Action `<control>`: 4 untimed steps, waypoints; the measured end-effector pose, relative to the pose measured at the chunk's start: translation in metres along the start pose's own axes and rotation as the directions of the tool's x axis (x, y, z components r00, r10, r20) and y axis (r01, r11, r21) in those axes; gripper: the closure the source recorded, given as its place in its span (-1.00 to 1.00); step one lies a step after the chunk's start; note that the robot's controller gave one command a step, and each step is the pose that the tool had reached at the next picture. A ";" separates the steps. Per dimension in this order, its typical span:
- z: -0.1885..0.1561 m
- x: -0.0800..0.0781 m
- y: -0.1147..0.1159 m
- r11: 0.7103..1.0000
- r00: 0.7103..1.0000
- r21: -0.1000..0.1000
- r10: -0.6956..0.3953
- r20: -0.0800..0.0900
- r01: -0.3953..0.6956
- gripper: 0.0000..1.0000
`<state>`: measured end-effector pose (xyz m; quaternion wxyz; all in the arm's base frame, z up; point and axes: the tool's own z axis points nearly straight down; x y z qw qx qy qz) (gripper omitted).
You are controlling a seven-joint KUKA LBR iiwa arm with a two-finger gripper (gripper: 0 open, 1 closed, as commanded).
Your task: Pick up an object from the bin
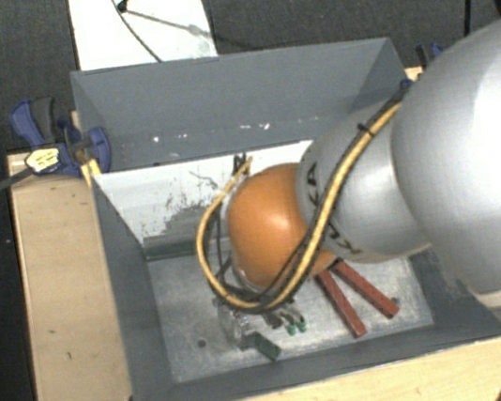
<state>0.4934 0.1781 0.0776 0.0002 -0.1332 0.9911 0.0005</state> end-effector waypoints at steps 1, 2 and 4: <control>0.000 0.000 0.000 1.000 1.000 0.000 0.004 0.000 -0.004 -1.00; 0.005 0.024 -0.040 0.992 0.992 -0.001 0.129 0.009 -0.129 -1.00; -0.168 0.013 -0.060 0.986 0.986 0.000 0.166 0.011 -0.166 1.00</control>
Offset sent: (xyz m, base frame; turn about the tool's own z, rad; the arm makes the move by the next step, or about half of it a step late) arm 0.0000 0.0000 0.0000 0.0000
